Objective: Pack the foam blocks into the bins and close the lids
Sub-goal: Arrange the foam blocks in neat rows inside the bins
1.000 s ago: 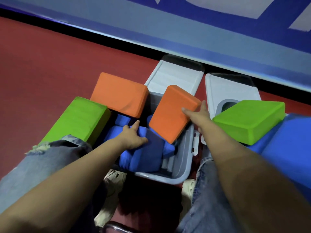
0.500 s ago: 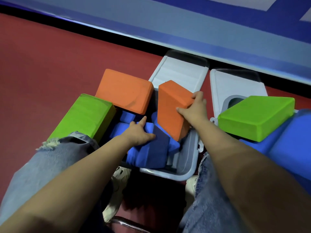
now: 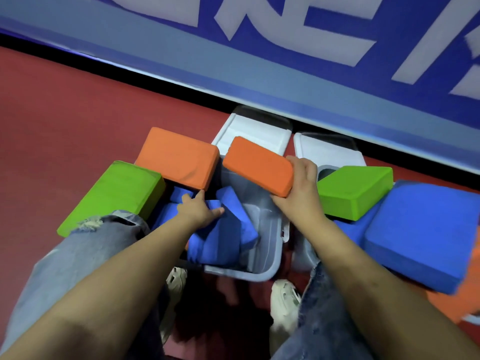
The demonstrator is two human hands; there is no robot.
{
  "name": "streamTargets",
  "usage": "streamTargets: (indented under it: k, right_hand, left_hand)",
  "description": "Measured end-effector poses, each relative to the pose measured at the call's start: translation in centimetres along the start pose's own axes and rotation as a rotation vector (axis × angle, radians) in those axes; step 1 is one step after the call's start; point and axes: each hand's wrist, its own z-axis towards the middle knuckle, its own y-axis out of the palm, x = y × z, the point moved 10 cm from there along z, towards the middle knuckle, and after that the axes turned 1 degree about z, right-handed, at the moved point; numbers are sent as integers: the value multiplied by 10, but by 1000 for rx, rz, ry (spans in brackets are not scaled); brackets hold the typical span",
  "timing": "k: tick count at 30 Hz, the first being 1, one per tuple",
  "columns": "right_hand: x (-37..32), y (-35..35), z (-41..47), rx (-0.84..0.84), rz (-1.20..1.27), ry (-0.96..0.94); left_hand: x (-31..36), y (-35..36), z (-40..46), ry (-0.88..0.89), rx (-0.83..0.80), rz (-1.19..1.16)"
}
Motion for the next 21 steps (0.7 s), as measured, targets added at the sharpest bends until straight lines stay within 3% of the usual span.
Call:
streamTargets:
  k: [3,5,6,12,15,19,21]
  right_hand:
    - [-15,0,-10,0,-37,-87]
    - [-26,1,-11,36,-28,-154]
    - [-31,3,-11,43,-17,-175]
    - [-42,35,-6,-13,28,-233]
    - [-36,38,0,22,50,-214]
    - [11,63,13,8,206,96]
    - [51,96,11,-95,335,317]
  left_hand:
    - [7,-40,-4,-74,48,-687]
    - [21,-57,-10,-123,-90,-1112]
    - [30,-66,-16,-123,-167,-1177]
    - [61,-79,-29,-90,-458,-1075]
    - [61,-78,-14,-111,-452,-1154]
    - [66,-74,-2,-116,-359,-1182]
    - [75,-75,7,-101,-294,-1208]
